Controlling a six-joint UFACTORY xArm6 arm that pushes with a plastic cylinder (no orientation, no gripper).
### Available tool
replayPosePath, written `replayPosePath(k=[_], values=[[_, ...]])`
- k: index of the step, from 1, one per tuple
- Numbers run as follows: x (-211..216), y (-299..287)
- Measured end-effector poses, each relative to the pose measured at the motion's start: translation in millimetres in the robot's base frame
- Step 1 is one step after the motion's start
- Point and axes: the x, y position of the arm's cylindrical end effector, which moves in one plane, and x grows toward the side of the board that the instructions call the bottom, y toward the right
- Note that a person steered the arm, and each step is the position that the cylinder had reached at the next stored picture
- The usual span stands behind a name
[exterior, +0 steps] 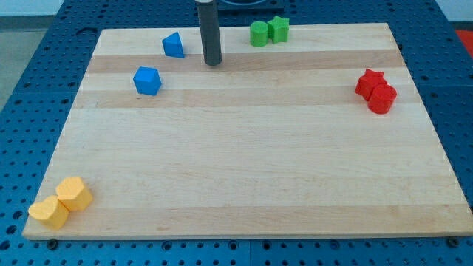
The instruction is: Slide the blue triangle to the top left side of the board
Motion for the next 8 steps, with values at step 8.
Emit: replayPosePath(k=[8], values=[[-24.5,-44.5]])
